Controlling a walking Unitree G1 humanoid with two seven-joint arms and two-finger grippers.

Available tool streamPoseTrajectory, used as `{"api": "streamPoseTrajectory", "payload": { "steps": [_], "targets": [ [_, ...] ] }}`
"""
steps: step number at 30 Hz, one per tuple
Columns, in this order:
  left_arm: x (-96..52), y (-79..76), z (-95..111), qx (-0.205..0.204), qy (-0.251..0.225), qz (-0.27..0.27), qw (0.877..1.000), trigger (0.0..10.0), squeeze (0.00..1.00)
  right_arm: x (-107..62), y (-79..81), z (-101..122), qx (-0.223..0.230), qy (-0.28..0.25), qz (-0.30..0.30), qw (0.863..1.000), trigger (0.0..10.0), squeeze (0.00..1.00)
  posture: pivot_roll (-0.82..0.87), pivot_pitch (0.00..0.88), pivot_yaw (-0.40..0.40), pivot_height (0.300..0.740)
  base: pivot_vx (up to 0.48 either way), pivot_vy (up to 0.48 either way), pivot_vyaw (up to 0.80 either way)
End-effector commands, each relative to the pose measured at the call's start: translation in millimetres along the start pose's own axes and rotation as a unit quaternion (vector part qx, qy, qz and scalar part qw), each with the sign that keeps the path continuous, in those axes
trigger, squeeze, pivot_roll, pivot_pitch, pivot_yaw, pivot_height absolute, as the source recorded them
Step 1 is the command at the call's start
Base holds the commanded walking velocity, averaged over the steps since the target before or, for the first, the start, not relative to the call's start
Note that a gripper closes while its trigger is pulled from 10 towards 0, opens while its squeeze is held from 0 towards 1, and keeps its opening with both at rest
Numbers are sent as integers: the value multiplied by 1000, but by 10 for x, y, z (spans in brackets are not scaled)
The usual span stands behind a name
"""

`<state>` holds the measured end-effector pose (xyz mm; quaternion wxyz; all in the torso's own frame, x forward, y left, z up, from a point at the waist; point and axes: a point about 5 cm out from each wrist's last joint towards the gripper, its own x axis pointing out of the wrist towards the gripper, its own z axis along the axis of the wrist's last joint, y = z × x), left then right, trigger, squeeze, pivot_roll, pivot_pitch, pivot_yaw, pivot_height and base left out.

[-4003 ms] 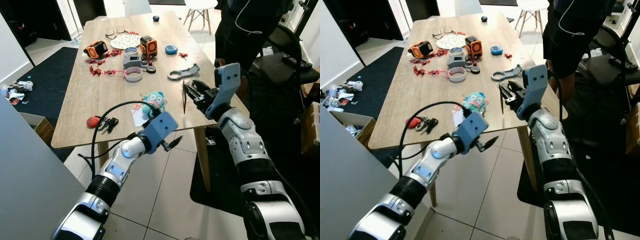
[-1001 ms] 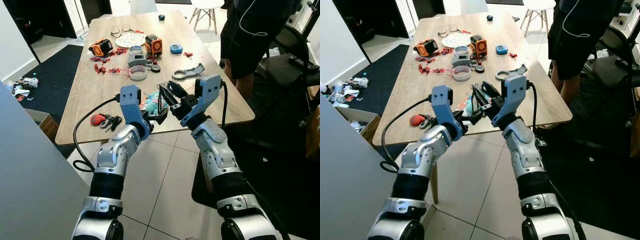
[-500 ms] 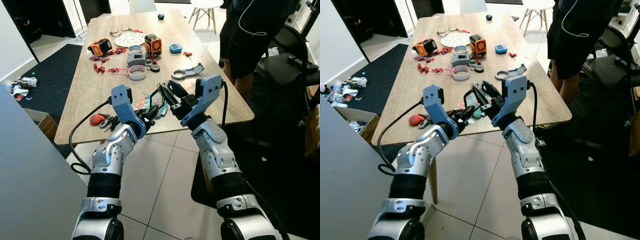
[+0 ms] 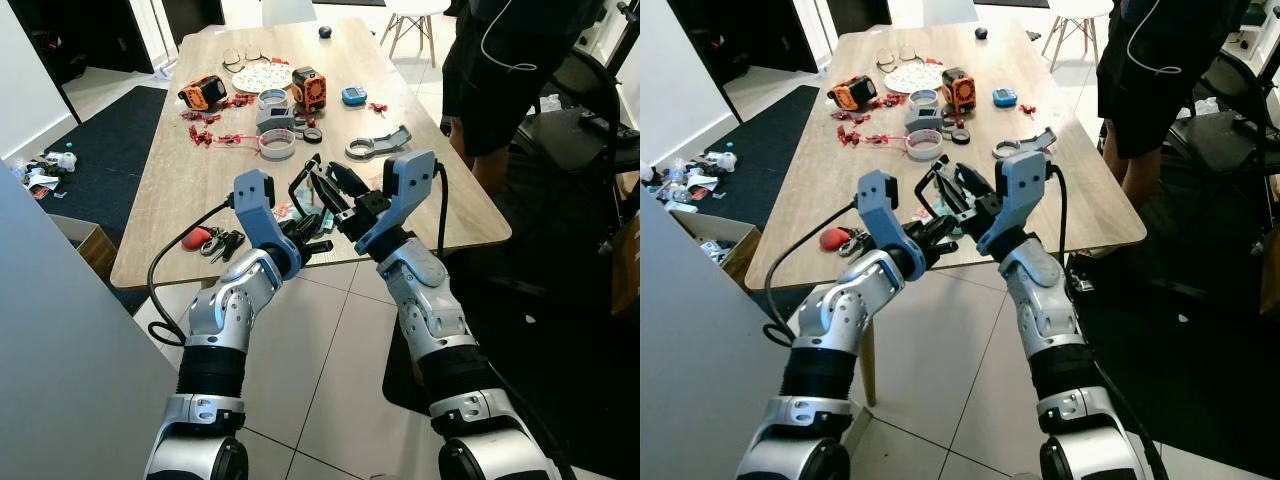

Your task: Hang keys on a hook

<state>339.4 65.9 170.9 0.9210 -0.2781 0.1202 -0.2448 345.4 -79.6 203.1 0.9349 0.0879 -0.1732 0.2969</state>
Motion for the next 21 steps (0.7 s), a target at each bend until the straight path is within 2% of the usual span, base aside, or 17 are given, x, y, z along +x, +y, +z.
{"api": "streamPoseTrajectory", "payload": {
  "steps": [1,4,5,6,7,10,11,17,21],
  "targets": [
    [50,-159,27,-32,-25,-26,999,0,0,-39,-53,-30,-4,5,-13,1000,10000,0,-89,95,64,740,0,0,0],
    [38,-157,58,-31,-33,-34,998,0,0,-45,-73,-38,-12,11,-17,1000,10000,0,-88,95,63,740,0,0,0],
    [34,-147,62,-26,-33,-33,999,9529,0,-43,-86,-43,-15,16,-20,1000,10000,0,-88,95,63,740,0,0,0],
    [34,-147,62,-26,-33,-33,999,9529,0,-43,-86,-43,-15,16,-20,1000,10000,0,-88,95,63,740,0,0,0],
    [29,-136,68,-24,-34,-33,999,10000,0,-40,-103,-52,-21,24,-25,999,10000,0,-87,96,63,740,0,0,0],
    [20,-126,77,-23,-37,-35,998,10000,0,-40,-116,-52,-31,30,-24,999,10000,0,-87,96,64,740,0,0,0],
    [14,-121,83,-24,-39,-38,998,10000,0,-50,-155,-39,-40,29,-34,998,10000,1000,-87,98,64,740,0,0,0],
    [4,-105,109,-13,-47,-40,998,10000,0,-68,-230,10,-45,22,-48,998,10000,1000,-85,100,63,740,0,0,0],
    [-8,-53,158,11,-59,-25,998,10000,0,-87,-339,83,-64,16,-73,995,10000,1000,-86,101,64,740,0,0,0]
  ]
}}
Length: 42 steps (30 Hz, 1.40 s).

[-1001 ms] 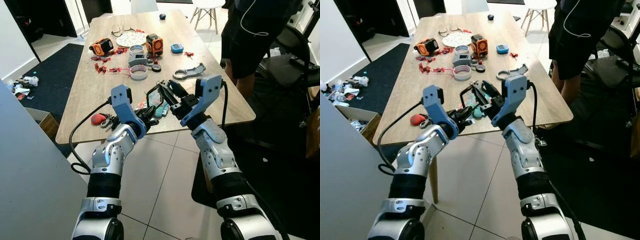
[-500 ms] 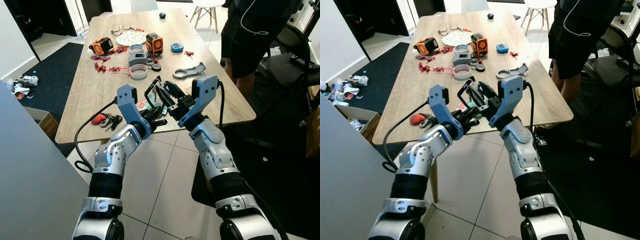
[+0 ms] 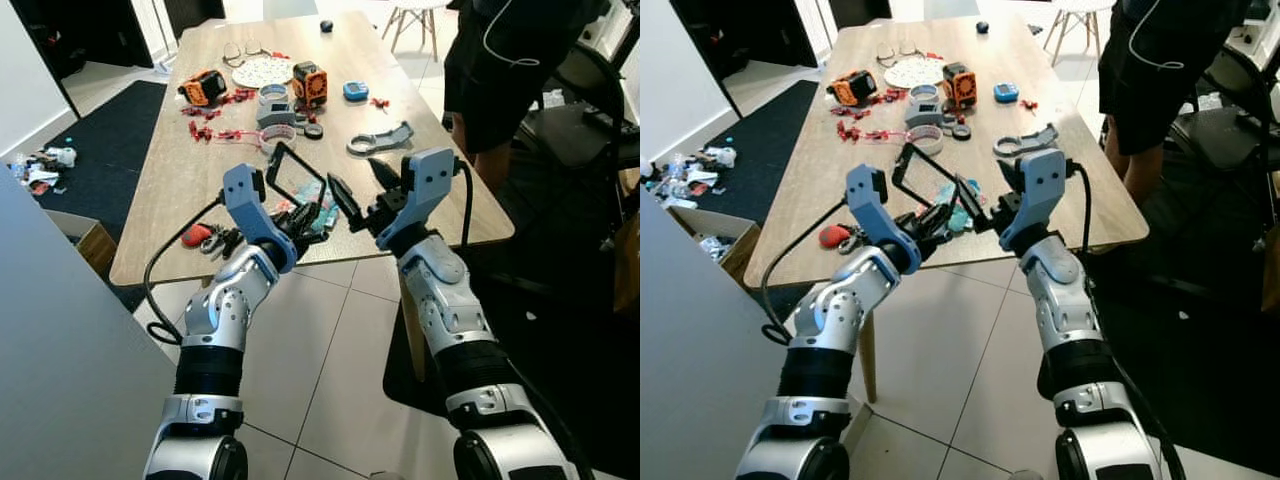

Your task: Hang keys on a hook

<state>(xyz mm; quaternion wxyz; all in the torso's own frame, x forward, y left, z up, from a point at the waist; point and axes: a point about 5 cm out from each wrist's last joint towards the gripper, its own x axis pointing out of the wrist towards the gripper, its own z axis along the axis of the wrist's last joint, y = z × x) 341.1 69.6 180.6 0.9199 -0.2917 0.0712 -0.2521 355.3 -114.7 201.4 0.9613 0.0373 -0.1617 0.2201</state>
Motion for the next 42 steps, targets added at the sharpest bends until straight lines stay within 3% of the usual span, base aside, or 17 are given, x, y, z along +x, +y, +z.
{"api": "streamPoseTrajectory", "payload": {
  "steps": [1,6,7,8,9,17,20,21,22,29,31,32,35,37,39,41,42],
  "targets": [
    [7,-14,80,20,-21,2,1000,10000,0,21,-30,52,-12,-9,-8,1000,10000,1000,-89,101,64,740,0,0,0],
    [-26,-11,235,182,-62,8,981,10000,0,14,-161,136,-35,-15,-30,999,10000,992,-91,100,65,740,0,0,0],
    [-41,-22,280,236,-73,5,969,10000,0,14,-201,167,-40,-17,-37,998,10000,416,-93,101,66,740,0,0,0],
    [-41,-22,280,236,-73,5,969,10000,0,14,-201,167,-40,-17,-37,998,10000,416,-93,101,66,740,0,0,0],
    [-68,-42,346,304,-91,-6,948,10000,0,17,-255,215,-43,-22,-45,998,10000,0,-93,101,66,740,0,0,0],
    [-113,-83,447,488,-91,-38,867,10000,0,22,-367,312,-57,-28,-61,996,10000,0,-91,97,63,740,0,0,0],
    [-124,-122,411,595,-76,-70,797,10000,0,31,-400,346,-61,-30,-65,996,10000,0,-89,94,61,740,0,0,0],
    [-124,-122,411,595,-76,-70,797,10000,0,31,-400,346,-61,-30,-65,996,10000,0,-89,94,61,740,0,0,0],
    [-128,-119,364,659,-73,-82,744,10000,0,36,-418,360,-61,-30,-71,995,10000,0,-86,90,61,740,0,0,0],
    [-113,-47,312,720,-69,-64,688,10000,0,57,-424,424,-32,-43,-77,996,10000,0,-84,85,63,740,0,0,0],
    [-84,-2,220,805,-58,-59,587,10000,0,89,-416,507,8,-59,-74,996,10000,0,-84,85,63,740,0,0,0],
    [-83,14,169,809,-53,-67,582,10000,0,98,-409,527,13,-62,-72,995,10000,0,-81,84,62,740,0,0,0],
    [-105,90,-102,758,14,-117,641,10000,0,111,-392,532,11,-61,-69,996,10000,0,-81,84,62,740,0,0,0],
    [-114,163,-194,751,50,-120,648,10000,0,115,-381,521,7,-58,-66,996,10000,0,-81,85,65,740,0,0,0],
    [-124,272,-292,697,88,-102,705,10000,0,116,-366,503,4,-54,-64,997,10000,0,-81,85,65,740,0,0,0],
    [-114,284,-326,566,92,-87,814,10000,0,107,-360,485,1,-50,-64,997,10000,0,-87,90,70,740,0,0,0],
    [-114,284,-326,566,92,-87,814,10000,0,107,-360,485,1,-50,-64,997,10000,0,-87,90,70,740,0,0,0]
  ]
}}
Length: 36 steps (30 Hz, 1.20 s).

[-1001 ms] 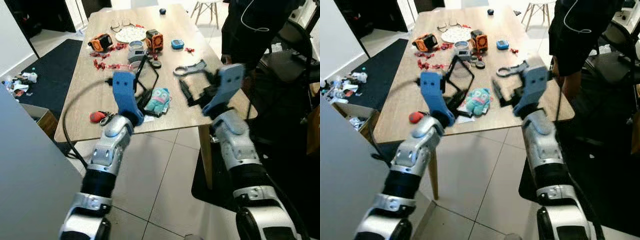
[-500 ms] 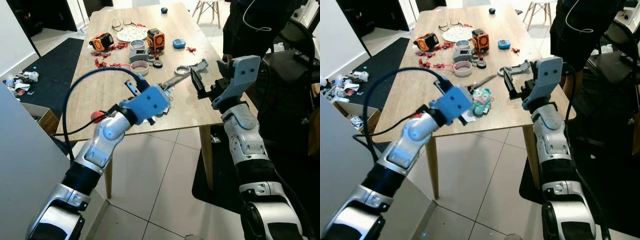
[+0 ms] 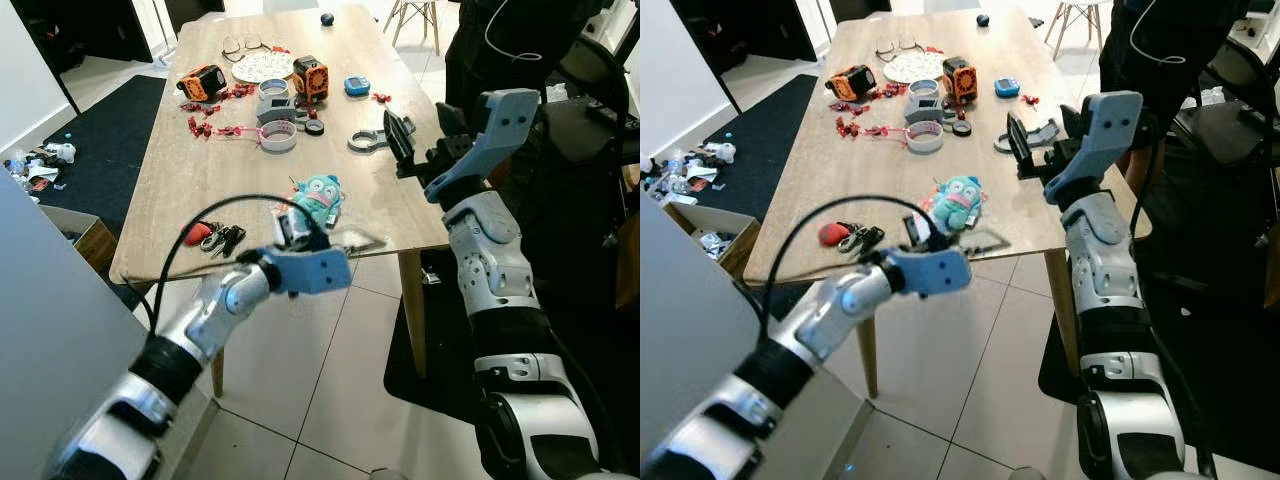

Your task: Hang keys on a hook

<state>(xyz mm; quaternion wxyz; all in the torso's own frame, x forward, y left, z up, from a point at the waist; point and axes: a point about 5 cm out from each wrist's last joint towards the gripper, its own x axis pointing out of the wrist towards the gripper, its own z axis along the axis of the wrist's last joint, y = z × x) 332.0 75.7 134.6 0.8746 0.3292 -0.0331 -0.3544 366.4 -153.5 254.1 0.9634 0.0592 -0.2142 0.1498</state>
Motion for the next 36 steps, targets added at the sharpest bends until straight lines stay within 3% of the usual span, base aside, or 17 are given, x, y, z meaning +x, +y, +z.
{"api": "streamPoseTrajectory", "payload": {
  "steps": [1,2,3,8,9,11,12,14,15,16,19,22,25,27,32,34,36],
  "targets": [
    [-3,62,29,-93,-19,11,995,10000,0,-15,37,-41,3,9,5,1000,10000,0,-87,90,70,740,0,0,0],
    [5,107,91,-128,-43,25,991,10000,0,-21,33,-46,3,11,4,1000,10000,0,-87,90,70,740,0,0,0],
    [18,204,224,-220,-89,48,970,10000,0,-29,25,-53,4,13,2,1000,10000,0,-87,90,70,740,0,0,0],
    [26,267,307,-276,-121,61,952,10000,0,-33,19,-54,5,15,1,1000,10000,0,-85,92,72,740,0,0,0],
    [-9,435,482,-394,-203,80,893,10000,0,-36,15,-56,5,16,0,1000,10000,0,-86,92,72,740,0,0,0],
    [-9,435,482,-394,-203,80,893,10000,0,-36,15,-56,5,16,0,1000,10000,0,-86,92,72,740,0,0,0],
    [-66,569,596,-499,-280,81,816,10000,0,-36,11,-58,5,17,-1,1000,10000,0,-87,89,74,740,0,0,0],
    [-66,569,596,-499,-280,81,816,10000,0,-36,11,-58,5,17,-1,1000,10000,0,-87,89,74,740,0,0,0],
    [-112,623,649,-541,-323,68,773,10000,0,-36,9,-57,4,17,-2,1000,10000,0,-87,89,74,740,0,0,0],
    [-157,611,709,-553,-357,37,752,10000,0,-35,4,-56,2,17,-3,1000,10000,0,-88,85,71,740,0,0,0],
    [-194,535,766,-528,-370,-3,764,10000,0,-33,-1,-52,0,16,-3,1000,10000,0,-90,85,70,740,0,0,0],
    [-170,440,760,-472,-333,-27,816,10000,0,-25,-4,-47,-1,16,-3,1000,10000,0,-86,84,68,740,0,0,0],
    [-149,406,727,-455,-311,-37,834,10000,0,-24,-3,-48,-2,16,-3,1000,10000,0,-87,84,69,740,0,0,0],
    [-110,297,603,-407,-248,-65,877,10000,0,-23,3,-50,-2,17,-2,1000,10000,0,-88,83,70,740,0,0,0],
    [-142,213,483,-345,-191,-103,913,10000,0,-28,2,-52,-2,17,-4,1000,10000,0,-89,84,73,740,0,0,0],
    [-176,126,368,-257,-131,-142,947,10000,0,-29,3,-53,-2,17,-5,1000,10000,0,-85,86,75,740,0,0,0],
    [-219,61,282,-190,-87,-176,962,10000,0,-28,5,-55,-2,17,-5,1000,10000,0,-83,86,76,740,0,0,0]
  ]
}}
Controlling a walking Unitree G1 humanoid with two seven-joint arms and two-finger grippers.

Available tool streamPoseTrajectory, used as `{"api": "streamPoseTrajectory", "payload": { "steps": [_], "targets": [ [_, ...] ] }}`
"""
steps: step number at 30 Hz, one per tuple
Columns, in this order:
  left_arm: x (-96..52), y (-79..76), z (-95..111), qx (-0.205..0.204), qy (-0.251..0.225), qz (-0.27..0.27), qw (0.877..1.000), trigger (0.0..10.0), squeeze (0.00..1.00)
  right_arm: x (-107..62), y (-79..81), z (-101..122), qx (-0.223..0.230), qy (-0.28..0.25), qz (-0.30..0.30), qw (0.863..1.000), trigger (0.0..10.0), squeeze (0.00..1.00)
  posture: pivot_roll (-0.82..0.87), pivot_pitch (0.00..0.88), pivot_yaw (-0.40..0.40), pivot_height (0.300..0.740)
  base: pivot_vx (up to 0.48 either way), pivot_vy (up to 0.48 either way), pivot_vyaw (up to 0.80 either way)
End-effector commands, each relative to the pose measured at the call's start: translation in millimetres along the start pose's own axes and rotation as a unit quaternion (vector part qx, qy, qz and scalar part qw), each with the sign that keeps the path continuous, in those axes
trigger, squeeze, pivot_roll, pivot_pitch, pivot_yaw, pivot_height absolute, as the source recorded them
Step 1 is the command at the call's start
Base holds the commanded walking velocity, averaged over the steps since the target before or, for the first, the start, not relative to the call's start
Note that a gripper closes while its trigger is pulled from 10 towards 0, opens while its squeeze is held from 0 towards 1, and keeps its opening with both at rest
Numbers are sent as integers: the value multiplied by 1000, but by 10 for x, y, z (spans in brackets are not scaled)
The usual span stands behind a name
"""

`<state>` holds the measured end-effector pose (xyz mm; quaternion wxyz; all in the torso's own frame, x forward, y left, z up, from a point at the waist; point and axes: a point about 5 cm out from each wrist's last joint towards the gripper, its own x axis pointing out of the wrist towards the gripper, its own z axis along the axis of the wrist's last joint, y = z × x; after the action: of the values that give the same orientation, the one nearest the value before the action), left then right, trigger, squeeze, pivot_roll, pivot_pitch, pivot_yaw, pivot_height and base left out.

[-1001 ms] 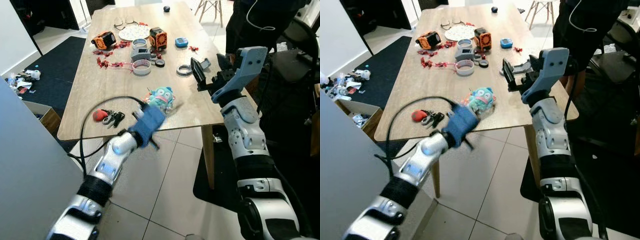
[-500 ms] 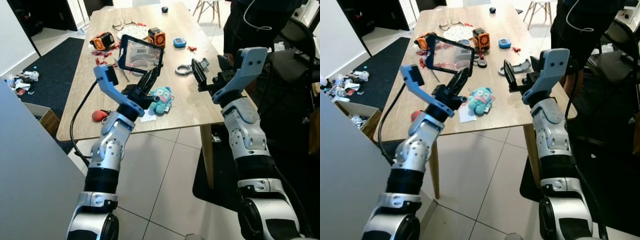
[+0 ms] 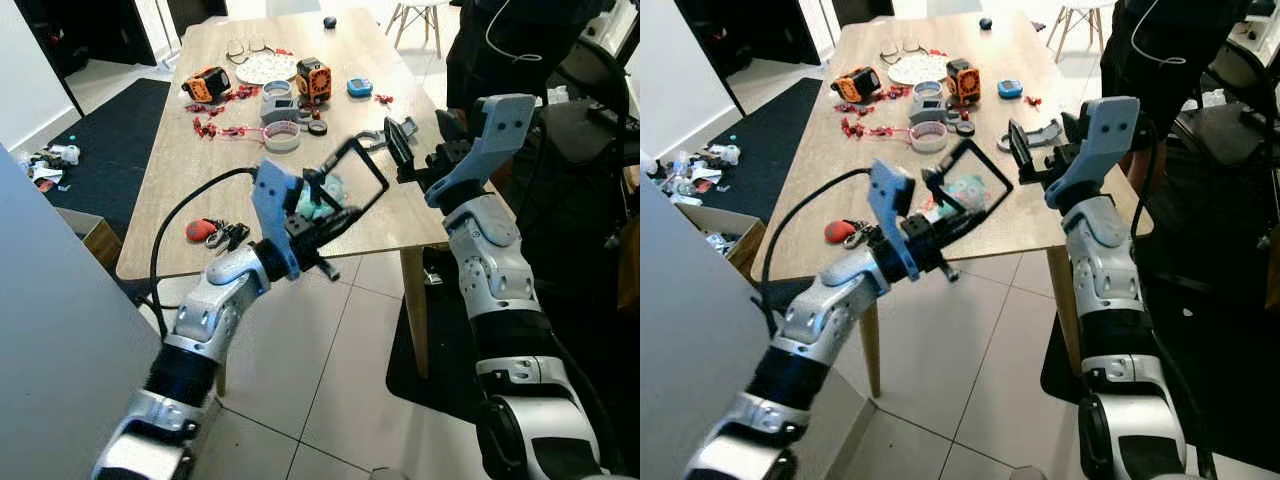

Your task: Hang keys on a hook

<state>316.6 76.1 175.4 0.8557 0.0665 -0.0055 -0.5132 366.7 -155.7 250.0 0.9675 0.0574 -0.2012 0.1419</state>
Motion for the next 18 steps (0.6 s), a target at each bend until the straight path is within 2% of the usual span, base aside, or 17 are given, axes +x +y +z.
{"api": "streamPoseTrajectory", "payload": {
  "steps": [1,3,5,6,8,9,11,12,13,18],
  "targets": [
    [-31,-56,-110,40,49,-25,998,10000,0,-8,28,-21,0,4,3,1000,10000,0,-83,86,76,740,0,0,0],
    [-66,-65,-162,70,84,-38,993,10000,0,-7,30,-23,1,4,3,1000,10000,0,-83,86,76,740,0,0,0],
    [-133,-58,-291,136,158,-58,976,10000,0,-8,34,-29,2,5,3,1000,10000,0,-79,89,80,740,0,0,0],
    [-133,-58,-291,136,158,-58,976,10000,0,-8,34,-29,2,5,3,1000,10000,0,-79,89,80,740,0,0,0],
    [-195,-40,-397,190,217,-73,955,10000,0,-11,39,-35,3,5,3,1000,10000,0,-78,90,79,740,0,0,0],
    [-195,-40,-397,190,217,-73,955,10000,0,-11,39,-35,3,5,3,1000,10000,0,-78,90,79,740,0,0,0],
    [-261,-8,-484,253,276,-89,923,10000,0,-15,44,-45,3,7,3,1000,10000,0,-77,90,80,740,0,0,0],
    [-281,1,-505,271,290,-96,913,10000,0,-16,46,-49,3,8,3,1000,10000,0,-78,90,80,740,0,0,0],
    [-280,1,-502,277,291,-97,910,10000,0,-17,46,-52,3,8,2,1000,10000,0,-78,90,80,740,0,0,0],
    [-237,-19,-443,284,268,-96,916,10000,0,-19,44,-68,-1,13,3,1000,10000,0,-81,86,81,740,0,0,0]
  ]
}}
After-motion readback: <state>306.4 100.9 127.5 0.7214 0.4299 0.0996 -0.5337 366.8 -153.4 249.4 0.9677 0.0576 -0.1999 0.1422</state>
